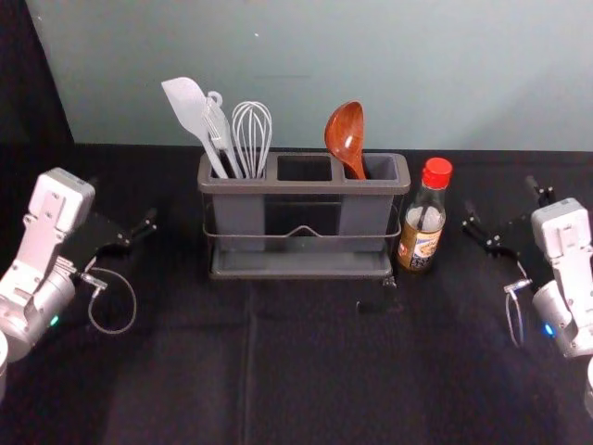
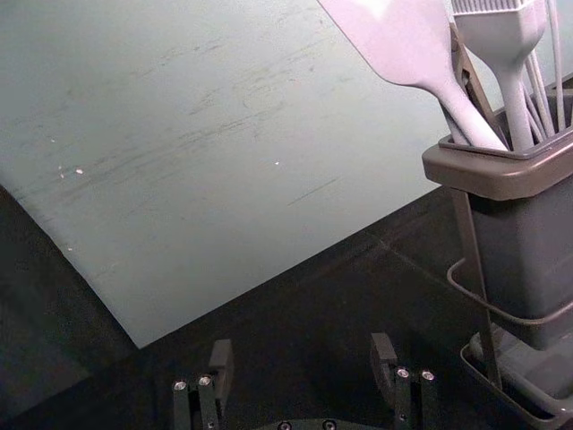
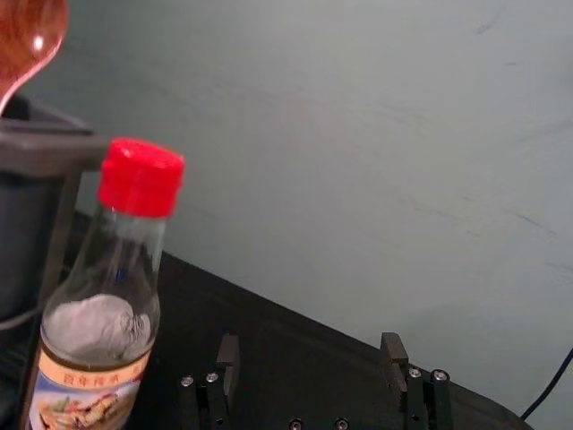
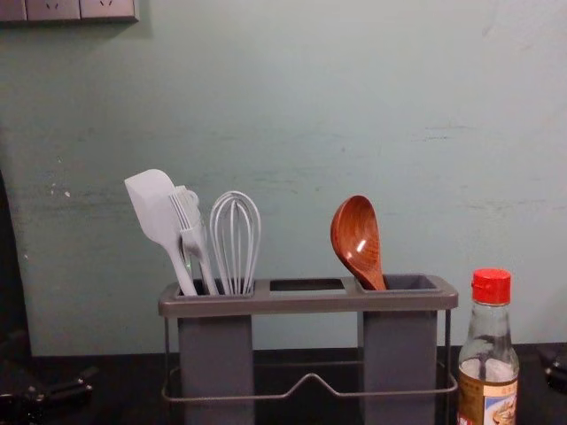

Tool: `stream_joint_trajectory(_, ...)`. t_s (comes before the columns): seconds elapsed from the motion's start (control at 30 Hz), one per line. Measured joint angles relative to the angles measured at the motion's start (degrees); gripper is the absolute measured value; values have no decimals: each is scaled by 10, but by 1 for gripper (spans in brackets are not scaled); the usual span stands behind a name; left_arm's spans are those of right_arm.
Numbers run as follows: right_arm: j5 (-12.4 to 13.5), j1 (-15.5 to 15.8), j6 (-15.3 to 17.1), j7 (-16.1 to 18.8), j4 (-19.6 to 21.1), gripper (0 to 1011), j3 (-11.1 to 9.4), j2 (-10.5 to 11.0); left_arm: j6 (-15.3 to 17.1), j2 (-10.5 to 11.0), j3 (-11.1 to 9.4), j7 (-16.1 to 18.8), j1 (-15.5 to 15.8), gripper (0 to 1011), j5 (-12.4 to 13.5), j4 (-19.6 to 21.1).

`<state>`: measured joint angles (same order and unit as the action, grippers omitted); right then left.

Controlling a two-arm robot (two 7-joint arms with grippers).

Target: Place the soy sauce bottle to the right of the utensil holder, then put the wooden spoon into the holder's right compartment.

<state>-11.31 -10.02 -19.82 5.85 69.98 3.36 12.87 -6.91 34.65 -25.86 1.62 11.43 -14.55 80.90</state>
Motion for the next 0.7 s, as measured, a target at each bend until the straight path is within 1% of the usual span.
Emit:
stream_joint_trajectory(0.1, -8, -4, 3, -3, -7, 1002, 4, 4, 0, 0, 0, 0, 0, 1005, 0, 0)
stream_joint_trajectory(0.3, -11, -10, 8, -5, -18, 1002, 7, 7, 0, 0, 0, 0, 0, 1005, 0, 0)
stream_joint_trajectory(0.6, -3, -12, 36, -3, -10, 1002, 6, 5, 0, 0, 0, 0, 0, 1005, 0, 0)
stream_joint_trajectory(0.7, -1, -14, 37, -3, -10, 1002, 6, 4, 0, 0, 0, 0, 0, 1005, 0, 0)
